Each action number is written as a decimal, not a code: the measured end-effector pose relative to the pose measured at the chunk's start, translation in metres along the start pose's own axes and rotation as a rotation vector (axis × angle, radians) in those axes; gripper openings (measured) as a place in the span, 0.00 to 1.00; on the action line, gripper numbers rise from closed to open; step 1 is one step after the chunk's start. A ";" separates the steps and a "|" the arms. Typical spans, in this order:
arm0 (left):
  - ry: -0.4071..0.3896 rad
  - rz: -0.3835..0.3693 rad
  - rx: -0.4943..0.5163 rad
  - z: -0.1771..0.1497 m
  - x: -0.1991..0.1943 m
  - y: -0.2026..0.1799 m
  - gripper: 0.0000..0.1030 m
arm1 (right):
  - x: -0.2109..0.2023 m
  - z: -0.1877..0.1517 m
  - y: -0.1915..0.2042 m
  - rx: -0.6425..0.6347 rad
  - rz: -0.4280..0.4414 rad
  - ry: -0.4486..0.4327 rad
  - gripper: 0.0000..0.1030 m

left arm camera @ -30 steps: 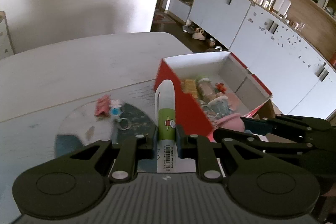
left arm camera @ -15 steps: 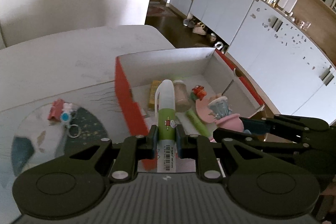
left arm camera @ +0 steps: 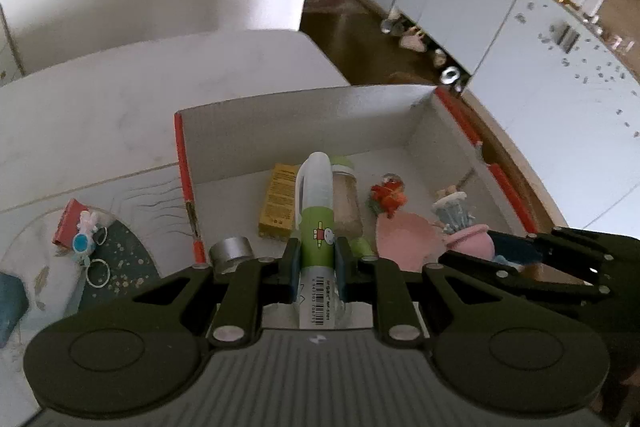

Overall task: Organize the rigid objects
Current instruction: 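Lower the glue pen into the box with the left tool while the right tool releases the pig, then move both tools back over the mat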

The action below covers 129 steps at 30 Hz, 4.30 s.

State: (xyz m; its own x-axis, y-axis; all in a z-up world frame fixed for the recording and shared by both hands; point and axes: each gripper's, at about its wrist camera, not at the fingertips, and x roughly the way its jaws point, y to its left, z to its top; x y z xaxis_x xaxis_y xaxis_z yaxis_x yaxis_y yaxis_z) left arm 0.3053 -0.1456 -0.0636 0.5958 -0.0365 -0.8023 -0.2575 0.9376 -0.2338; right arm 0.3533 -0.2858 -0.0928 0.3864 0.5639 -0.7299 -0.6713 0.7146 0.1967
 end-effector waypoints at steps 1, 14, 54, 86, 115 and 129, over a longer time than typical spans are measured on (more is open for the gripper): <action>0.006 0.009 -0.007 0.002 0.005 0.000 0.16 | 0.004 0.002 -0.001 -0.006 0.004 0.011 0.32; 0.082 0.060 -0.007 0.009 0.054 -0.008 0.16 | 0.049 0.002 0.003 -0.113 0.051 0.148 0.32; 0.190 0.106 -0.010 -0.004 0.081 -0.010 0.17 | 0.031 0.007 -0.009 -0.104 0.069 0.151 0.51; -0.097 -0.001 0.034 -0.032 -0.066 0.041 0.17 | -0.047 0.010 0.087 -0.079 0.099 -0.065 0.81; -0.156 0.036 0.026 -0.043 -0.079 0.225 0.79 | 0.014 0.021 0.251 -0.186 0.130 -0.064 0.99; -0.134 0.053 -0.021 -0.036 -0.019 0.267 0.79 | 0.091 0.018 0.277 -0.272 0.025 -0.011 0.99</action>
State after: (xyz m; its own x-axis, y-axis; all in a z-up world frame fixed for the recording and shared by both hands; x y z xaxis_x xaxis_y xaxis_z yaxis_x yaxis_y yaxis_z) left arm 0.1976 0.0925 -0.1302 0.6766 0.0606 -0.7339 -0.3066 0.9293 -0.2060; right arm 0.2145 -0.0292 -0.0928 0.3740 0.5855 -0.7193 -0.8250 0.5643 0.0303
